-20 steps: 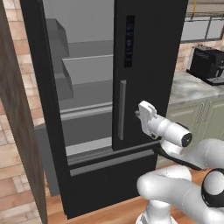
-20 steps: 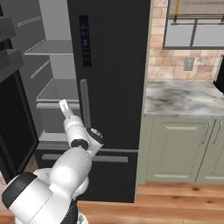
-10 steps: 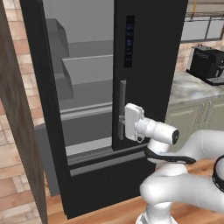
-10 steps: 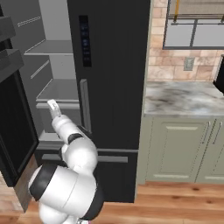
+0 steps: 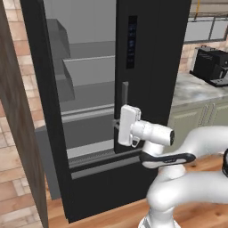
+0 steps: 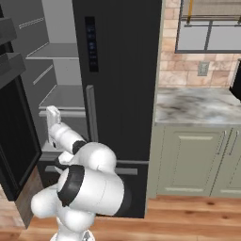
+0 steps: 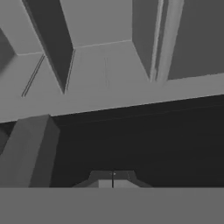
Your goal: Place one of the steaks on the plate and the other in the bowl. Then place the bowl in the fridge.
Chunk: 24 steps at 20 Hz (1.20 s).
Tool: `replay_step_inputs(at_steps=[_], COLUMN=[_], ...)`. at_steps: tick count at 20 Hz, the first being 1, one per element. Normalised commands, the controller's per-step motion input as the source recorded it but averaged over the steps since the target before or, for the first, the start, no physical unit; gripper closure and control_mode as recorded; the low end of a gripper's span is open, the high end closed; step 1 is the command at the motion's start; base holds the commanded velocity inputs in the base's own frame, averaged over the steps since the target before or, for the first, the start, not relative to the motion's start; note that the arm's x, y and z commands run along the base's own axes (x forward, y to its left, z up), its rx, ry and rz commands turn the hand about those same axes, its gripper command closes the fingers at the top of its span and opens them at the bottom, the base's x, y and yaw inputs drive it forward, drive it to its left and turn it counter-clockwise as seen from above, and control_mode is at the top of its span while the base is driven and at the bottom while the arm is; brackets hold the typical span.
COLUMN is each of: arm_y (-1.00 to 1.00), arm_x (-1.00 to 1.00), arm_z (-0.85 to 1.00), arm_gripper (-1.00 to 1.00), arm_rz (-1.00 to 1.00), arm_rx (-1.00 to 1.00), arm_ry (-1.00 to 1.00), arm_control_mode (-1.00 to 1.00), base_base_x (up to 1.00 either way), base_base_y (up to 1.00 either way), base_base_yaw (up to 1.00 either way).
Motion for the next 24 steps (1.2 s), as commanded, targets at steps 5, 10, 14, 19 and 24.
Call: replay_step_inputs(at_steps=[5,10,14,19,24], arm_y=[-0.97,-0.85,-0.58,-0.26,-0.24], arm_x=[-0.30,-0.55,-0.73,-0.88,-1.00], arm_z=[0.83,0.45,0.26,0.50,0.87], arm_gripper=[1.00,1.00,1.00,1.00,1.00], arm_rz=[0.01,0.00,0.00,0.01,0.01], arm_rx=[0.48,0.49,0.52,0.52,0.35], arm_ry=[0.58,0.67,0.71,0.66,0.59], arm_control_mode=[-1.00,-1.00,-1.00,-1.00,-1.00], base_base_x=[0.00,0.00,0.00,0.00,0.00], base_base_y=[0.00,0.00,0.00,0.00,0.00], base_base_yaw=[0.00,0.00,0.00,0.00,0.00])
